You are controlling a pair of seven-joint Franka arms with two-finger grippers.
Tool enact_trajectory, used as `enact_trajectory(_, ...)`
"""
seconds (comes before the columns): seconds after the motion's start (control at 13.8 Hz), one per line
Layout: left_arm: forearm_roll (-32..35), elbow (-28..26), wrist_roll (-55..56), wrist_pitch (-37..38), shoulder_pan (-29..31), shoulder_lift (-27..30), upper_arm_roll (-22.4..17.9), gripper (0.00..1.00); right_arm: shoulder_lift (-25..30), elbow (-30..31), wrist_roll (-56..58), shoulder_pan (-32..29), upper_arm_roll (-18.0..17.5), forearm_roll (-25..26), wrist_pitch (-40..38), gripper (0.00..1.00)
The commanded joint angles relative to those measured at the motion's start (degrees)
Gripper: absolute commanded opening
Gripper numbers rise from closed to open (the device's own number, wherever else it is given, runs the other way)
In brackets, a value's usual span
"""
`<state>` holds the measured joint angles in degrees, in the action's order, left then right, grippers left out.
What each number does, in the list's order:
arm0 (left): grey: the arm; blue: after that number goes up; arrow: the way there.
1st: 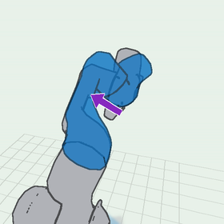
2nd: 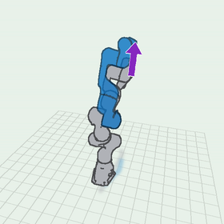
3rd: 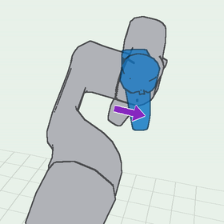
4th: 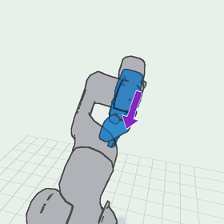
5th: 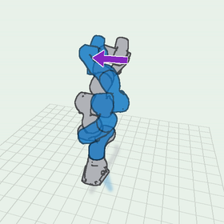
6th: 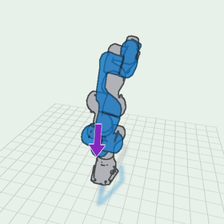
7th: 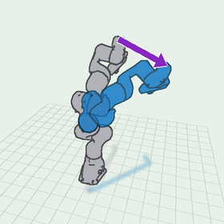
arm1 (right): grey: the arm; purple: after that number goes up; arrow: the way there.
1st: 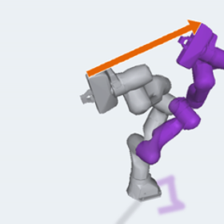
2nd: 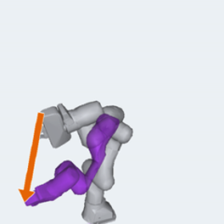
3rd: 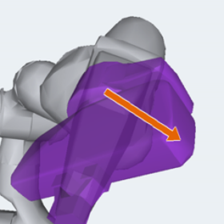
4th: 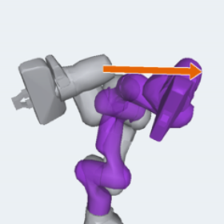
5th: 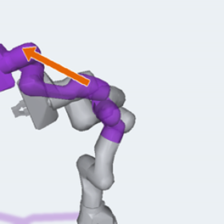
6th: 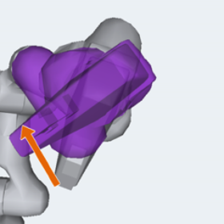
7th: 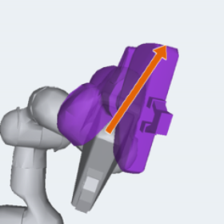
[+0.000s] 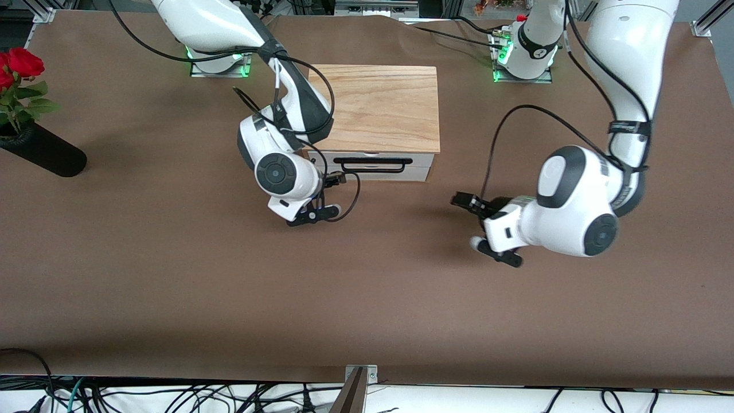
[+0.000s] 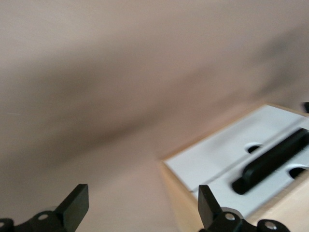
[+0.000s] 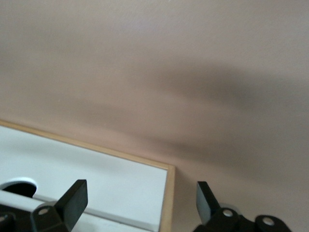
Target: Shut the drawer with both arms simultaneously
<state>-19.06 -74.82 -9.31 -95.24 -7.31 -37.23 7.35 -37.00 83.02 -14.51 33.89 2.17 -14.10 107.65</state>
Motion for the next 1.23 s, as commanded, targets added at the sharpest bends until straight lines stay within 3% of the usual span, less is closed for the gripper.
enact_trajectory(0.0, 8.9, 2.4, -0.3, -1.8, 0.4, 1.6, 0.0, 1.0, 0.2, -2.5, 0.7, -0.7, 0.9, 1.1, -0.2, 1.0)
enact_trajectory(0.15, 14.1, 2.5, -0.3, -1.9, 2.4, 4.5, -0.3, 1.0, 0.2, -5.0, 0.8, -0.8, 2.0, 4.8, -0.2, 1.0)
enact_trajectory(0.36, 21.4, 2.2, 0.3, -1.2, 3.8, 10.8, -0.3, 1.0, 0.4, -8.4, 0.9, -0.8, 5.9, 5.7, -0.2, 1.0)
enact_trajectory(0.58, 22.3, 2.1, 0.1, -0.6, 6.0, 15.8, -0.4, 1.0, 0.6, -11.6, 1.0, -0.7, 9.9, 5.7, -0.2, 1.0)
enact_trajectory(0.94, 21.7, -13.4, 0.6, -1.1, 5.4, 31.0, -3.6, 1.0, 0.9, -15.3, 1.1, -0.8, 16.7, 5.3, -0.9, 1.0)
enact_trajectory(1.16, 21.6, -20.6, 0.9, -4.5, 2.0, 36.1, -6.5, 1.0, 4.7, -15.0, 0.9, -2.0, 17.8, 5.4, -1.0, 1.0)
